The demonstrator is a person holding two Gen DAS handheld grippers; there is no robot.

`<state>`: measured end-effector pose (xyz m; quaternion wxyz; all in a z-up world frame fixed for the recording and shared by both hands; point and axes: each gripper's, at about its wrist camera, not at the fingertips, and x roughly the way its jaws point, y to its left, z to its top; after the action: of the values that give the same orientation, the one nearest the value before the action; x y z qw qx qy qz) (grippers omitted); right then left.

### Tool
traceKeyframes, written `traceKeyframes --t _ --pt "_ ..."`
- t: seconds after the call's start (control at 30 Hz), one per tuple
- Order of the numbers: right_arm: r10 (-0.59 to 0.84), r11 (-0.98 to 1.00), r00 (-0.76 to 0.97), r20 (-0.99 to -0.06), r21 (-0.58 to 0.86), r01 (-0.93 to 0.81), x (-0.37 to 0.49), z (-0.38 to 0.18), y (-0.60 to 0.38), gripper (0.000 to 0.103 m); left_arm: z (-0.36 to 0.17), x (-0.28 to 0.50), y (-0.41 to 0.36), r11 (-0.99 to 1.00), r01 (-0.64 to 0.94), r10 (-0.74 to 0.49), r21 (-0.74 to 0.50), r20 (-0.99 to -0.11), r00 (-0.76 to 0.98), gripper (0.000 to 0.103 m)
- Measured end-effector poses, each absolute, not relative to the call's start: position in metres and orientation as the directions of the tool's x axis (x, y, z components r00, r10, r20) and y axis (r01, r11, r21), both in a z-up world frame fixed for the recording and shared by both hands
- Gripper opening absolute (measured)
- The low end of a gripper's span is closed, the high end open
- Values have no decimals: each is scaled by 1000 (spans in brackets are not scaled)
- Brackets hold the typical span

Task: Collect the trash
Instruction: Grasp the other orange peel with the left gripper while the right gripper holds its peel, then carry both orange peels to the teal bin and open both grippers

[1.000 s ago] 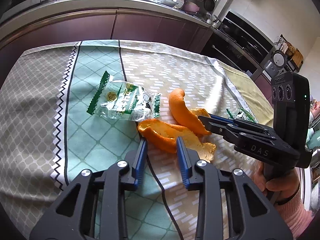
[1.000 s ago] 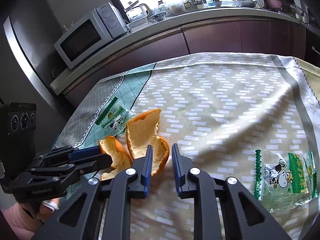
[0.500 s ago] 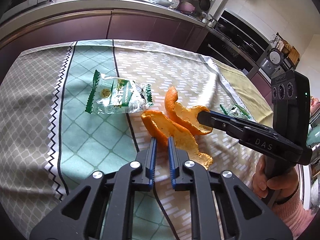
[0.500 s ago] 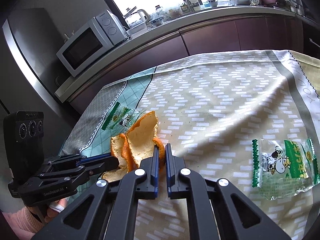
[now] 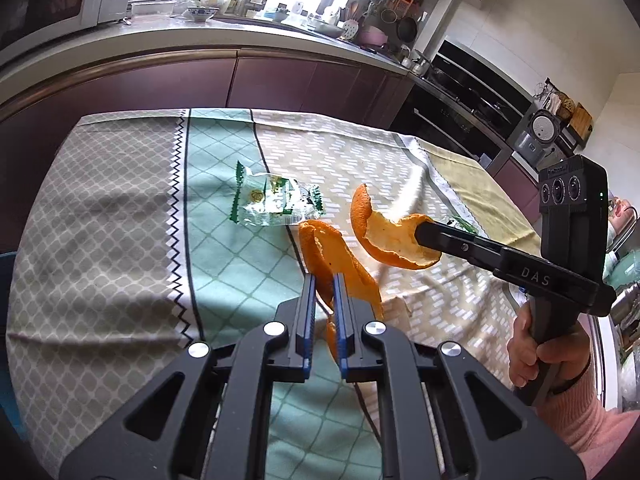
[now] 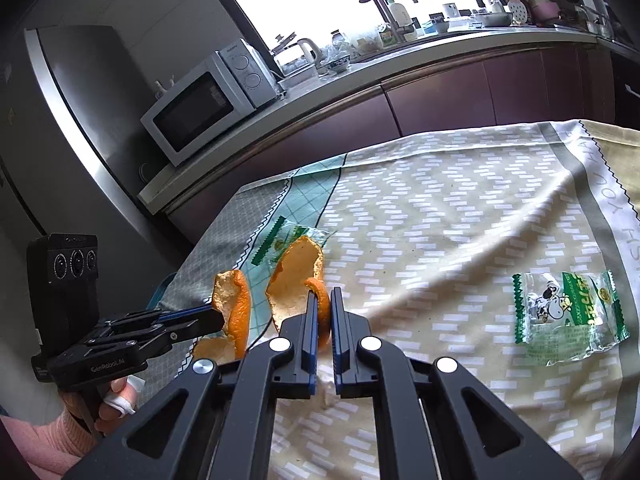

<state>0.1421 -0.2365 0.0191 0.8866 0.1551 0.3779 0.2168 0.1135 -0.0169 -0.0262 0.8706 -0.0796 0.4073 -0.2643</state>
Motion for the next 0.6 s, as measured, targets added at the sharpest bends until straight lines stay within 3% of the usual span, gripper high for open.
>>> traceKeyframes --t 0.6 --pt "675 733 466 -571 448 -512 144 38 -105 5 5 65 134 921 196 -373 -338 -611 698 9"
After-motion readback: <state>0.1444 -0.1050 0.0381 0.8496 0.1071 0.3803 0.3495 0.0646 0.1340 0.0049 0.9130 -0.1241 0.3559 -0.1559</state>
